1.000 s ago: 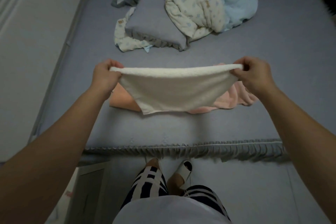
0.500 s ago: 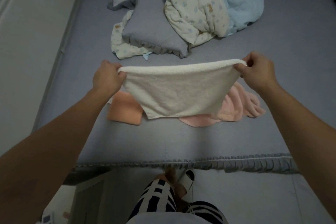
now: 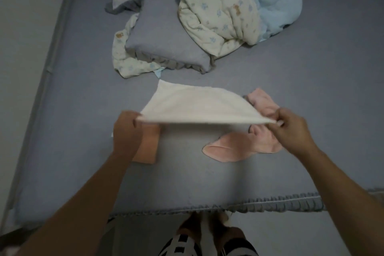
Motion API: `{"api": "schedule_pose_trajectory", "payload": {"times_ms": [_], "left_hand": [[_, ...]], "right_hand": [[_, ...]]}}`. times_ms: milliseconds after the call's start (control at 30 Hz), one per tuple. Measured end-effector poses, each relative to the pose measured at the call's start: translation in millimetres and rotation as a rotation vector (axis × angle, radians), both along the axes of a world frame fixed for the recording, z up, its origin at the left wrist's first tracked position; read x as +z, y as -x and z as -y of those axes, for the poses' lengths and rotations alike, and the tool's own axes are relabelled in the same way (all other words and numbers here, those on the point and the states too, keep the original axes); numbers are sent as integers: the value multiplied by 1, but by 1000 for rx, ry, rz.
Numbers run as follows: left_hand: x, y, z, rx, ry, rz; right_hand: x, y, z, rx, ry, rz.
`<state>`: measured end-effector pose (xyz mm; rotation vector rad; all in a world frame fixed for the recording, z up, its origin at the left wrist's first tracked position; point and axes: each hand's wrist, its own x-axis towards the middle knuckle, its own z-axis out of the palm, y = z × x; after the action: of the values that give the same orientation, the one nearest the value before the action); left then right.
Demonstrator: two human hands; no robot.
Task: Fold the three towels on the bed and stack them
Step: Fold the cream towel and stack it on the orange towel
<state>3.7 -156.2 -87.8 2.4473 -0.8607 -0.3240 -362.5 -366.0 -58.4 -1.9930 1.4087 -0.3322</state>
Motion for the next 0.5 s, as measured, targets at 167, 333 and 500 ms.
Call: {"api": "schedule_pose_trajectory", "payload": {"times_ms": [167, 333, 500], "left_hand": [[-119, 57, -64, 72, -228, -232], [-202, 113, -124, 146, -482, -419], [-229, 124, -136, 23, -710, -506]], "right_hand": [[-113, 40, -47, 164, -299, -256], [-203, 70, -85, 326, -516, -563], [-238, 72, -87, 455, -569, -678]]}}
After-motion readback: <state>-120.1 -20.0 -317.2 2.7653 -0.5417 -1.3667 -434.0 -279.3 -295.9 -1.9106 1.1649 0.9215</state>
